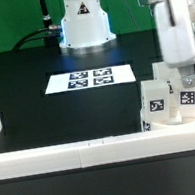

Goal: Assemble stool

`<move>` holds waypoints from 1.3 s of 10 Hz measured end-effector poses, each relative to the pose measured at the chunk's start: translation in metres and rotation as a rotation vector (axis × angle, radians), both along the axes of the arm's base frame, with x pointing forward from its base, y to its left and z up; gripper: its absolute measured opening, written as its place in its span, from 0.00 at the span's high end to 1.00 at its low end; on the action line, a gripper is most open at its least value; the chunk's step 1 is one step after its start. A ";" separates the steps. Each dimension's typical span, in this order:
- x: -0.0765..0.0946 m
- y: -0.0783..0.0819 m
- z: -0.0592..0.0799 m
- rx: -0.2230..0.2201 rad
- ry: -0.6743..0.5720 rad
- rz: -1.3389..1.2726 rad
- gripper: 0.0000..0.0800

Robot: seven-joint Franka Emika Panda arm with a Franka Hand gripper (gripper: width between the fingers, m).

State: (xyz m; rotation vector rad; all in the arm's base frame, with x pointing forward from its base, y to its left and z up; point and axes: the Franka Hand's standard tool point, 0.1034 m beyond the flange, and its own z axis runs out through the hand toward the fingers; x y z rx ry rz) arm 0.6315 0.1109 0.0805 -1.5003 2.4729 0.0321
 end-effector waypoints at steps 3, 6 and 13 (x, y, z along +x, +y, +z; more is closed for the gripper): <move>-0.001 0.005 0.001 0.064 -0.058 -0.232 0.58; -0.004 0.001 -0.001 0.132 -0.054 -0.382 0.58; 0.002 -0.003 0.025 0.072 -0.133 -0.046 0.19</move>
Offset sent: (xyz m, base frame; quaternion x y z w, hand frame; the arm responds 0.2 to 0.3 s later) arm -0.0094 0.0059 -0.0065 0.0110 -0.0050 0.2811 0.9596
